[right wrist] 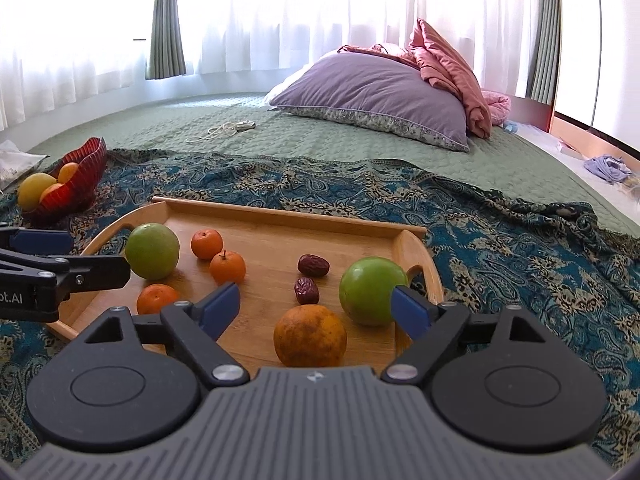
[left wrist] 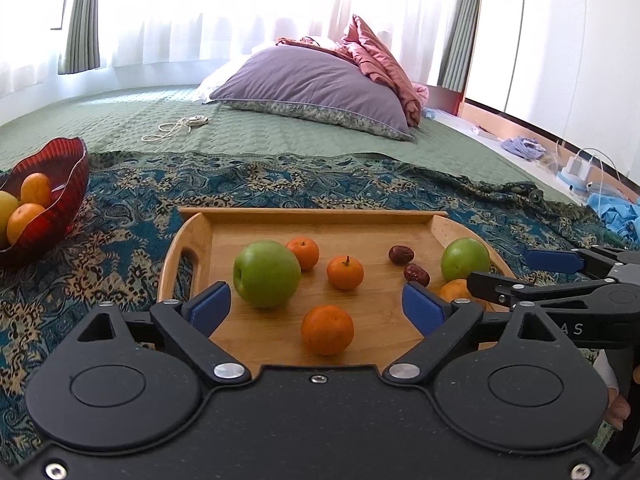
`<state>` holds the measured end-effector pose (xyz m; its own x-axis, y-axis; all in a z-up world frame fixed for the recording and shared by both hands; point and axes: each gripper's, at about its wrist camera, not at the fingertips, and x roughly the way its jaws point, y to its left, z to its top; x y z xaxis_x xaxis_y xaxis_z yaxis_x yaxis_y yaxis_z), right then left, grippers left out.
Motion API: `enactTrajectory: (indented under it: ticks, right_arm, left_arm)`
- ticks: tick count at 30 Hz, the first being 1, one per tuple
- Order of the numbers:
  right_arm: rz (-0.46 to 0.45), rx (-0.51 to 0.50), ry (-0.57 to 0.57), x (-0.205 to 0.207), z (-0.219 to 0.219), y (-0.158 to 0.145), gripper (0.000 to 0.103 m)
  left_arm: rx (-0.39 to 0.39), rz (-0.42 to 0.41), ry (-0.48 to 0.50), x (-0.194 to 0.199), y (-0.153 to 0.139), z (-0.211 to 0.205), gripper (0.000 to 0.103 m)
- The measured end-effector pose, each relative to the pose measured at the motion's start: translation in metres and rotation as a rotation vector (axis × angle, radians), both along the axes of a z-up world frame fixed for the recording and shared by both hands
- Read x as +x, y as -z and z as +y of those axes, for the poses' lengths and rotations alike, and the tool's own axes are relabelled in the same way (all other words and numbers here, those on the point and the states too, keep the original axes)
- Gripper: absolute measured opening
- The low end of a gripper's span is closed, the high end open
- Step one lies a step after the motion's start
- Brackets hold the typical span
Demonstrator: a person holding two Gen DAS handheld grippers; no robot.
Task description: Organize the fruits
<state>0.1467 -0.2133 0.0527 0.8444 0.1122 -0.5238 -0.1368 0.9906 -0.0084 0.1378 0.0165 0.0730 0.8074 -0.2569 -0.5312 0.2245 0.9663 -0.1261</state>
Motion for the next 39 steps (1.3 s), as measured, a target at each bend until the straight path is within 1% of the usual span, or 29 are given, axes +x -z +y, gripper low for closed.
enactTrajectory:
  ticks: [5,12,17,22,26,33,39]
  right_arm:
    - [-0.038,-0.014,0.015,-0.014,0.001,0.001,0.095]
    - [-0.088,-0.024,0.041,-0.038,0.004,0.016,0.103]
    - [-0.095,-0.009,0.052,-0.054,0.005,0.03,0.103]
    - [-0.081,-0.036,0.051,-0.06,0.006,0.043,0.103]
    - [-0.075,-0.033,0.066,-0.063,0.004,0.051,0.103]
    - [-0.034,-0.029,0.077,-0.061,0.001,0.067,0.103]
    - [0.002,-0.039,0.076,-0.055,0.004,0.078,0.103]
  left_arm:
    - [0.001,-0.012,-0.015,-0.011,0.005,0.001,0.096]
    - [0.014,-0.015,-0.045,-0.031,0.021,-0.001,0.1]
    - [0.045,-0.008,-0.077,-0.043,0.036,-0.005,0.101]
    - [0.075,0.011,-0.102,-0.048,0.049,-0.007,0.102]
    - [0.079,0.029,-0.107,-0.049,0.057,-0.006,0.102]
    - [0.132,0.041,-0.119,-0.048,0.07,-0.012,0.103]
    - [0.122,0.08,-0.125,-0.041,0.081,-0.013,0.103]
